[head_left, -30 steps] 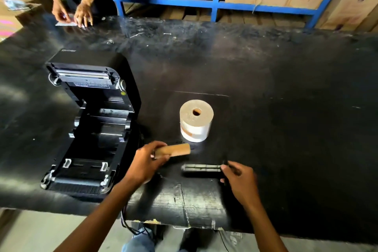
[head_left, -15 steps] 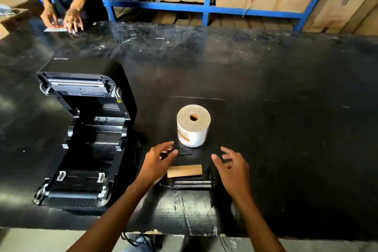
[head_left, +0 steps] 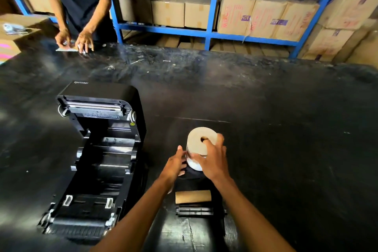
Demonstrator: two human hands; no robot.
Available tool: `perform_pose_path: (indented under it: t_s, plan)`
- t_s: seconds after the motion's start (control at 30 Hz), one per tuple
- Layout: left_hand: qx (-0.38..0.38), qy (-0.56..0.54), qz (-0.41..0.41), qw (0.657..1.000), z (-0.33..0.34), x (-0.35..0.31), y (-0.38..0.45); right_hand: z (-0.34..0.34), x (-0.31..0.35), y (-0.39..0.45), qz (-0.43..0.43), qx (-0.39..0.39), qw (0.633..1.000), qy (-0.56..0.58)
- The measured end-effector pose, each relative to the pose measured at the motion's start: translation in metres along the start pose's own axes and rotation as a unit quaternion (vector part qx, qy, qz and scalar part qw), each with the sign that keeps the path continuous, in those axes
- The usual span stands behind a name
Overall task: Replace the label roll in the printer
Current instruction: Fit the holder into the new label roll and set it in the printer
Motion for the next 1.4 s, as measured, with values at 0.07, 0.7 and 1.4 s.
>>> perform_pose_path:
  t_s: [0.07,0.7,1.4]
  plan:
    - [-0.025,-0.005,-0.003,1.0,-0.004,-0.004,-0.001,-0.013,-0.016,0.003,0.057,0.001,0.991,0.121]
    - [-0.076,-0.108,0.029,0.991,0.029,-0.024,-0.068,-0.085,-0.047,-0.082,0.041,-0.12,0.961,0.247]
    - [-0.099,-0.135,0.055,0.984,0.015,-0.03,-0.094,-0.11,-0.034,-0.099,-0.033,-0.208,0.882,0.421]
Point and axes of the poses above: each hand's wrist, its own y-axis towards the middle knuckle, its own z-axis out of the palm, x = y × z, the point moved 8 cm from there along y, towards the middle knuckle, and after that the axes turned 8 degrees about -y, right-handed, at the moved point
